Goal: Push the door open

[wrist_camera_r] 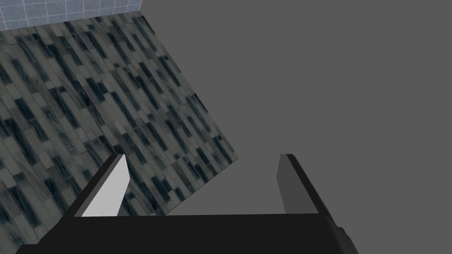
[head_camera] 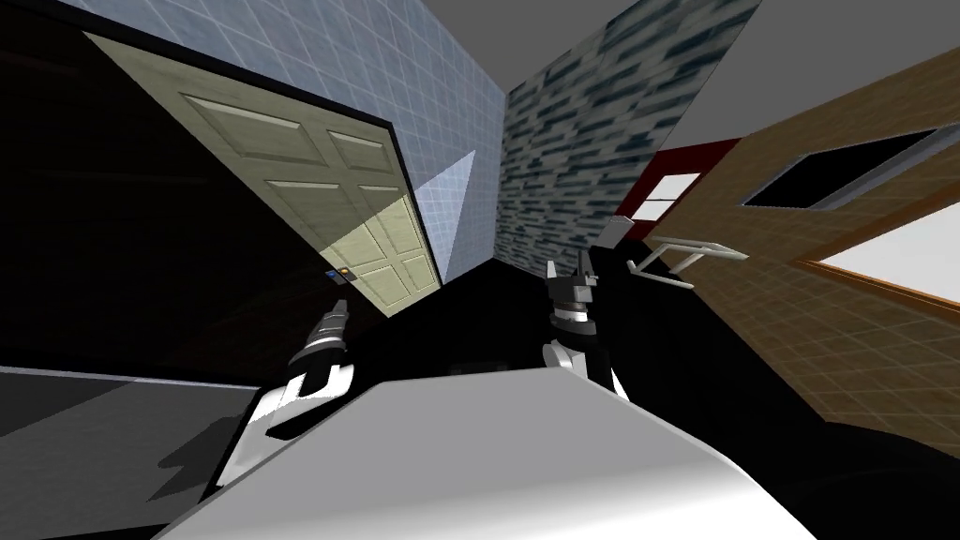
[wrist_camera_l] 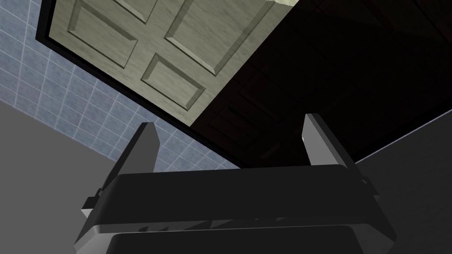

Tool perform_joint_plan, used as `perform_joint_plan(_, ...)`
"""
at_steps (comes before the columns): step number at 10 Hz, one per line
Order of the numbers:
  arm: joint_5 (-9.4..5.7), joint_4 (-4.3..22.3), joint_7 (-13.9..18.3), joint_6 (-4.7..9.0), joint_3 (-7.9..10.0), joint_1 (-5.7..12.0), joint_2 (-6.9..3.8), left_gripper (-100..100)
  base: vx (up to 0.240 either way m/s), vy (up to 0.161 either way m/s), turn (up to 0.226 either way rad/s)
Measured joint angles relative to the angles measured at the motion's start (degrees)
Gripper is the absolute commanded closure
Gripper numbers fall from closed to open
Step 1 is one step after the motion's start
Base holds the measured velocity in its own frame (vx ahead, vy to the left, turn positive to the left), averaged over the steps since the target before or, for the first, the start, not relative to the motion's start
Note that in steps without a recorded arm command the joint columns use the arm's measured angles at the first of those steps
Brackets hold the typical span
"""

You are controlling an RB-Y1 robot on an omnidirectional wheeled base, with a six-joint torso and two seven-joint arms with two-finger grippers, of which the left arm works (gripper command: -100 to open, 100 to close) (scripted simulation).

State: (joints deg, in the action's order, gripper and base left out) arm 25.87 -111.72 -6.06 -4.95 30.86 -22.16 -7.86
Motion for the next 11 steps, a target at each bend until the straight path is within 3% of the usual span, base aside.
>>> perform_joint_plan(3,1.49,1.7,-1.2,-2.4,2.41,0.34,-0.04,-100,-0.012,0.114,-0.269)
perform_joint_plan(5,2.55,2.4,-2.0,-4.97,3.6,1.08,-0.28,-100,-0.034,0.13,-0.349)
perform_joint_plan(8,4.17,4.8,-3.1,-7.22,6.54,1.55,-0.38,-100,-0.034,0.144,-0.3)
perform_joint_plan(9,4.48,5.8,-3.5,-8.22,7.49,1.88,-1.02,-100,-0.029,0.115,-0.243)
perform_joint_plan(11,5.78,6.6,-4.4,-10.14,8.77,2.56,-0.61,-100,-0.03,0.121,-0.291)
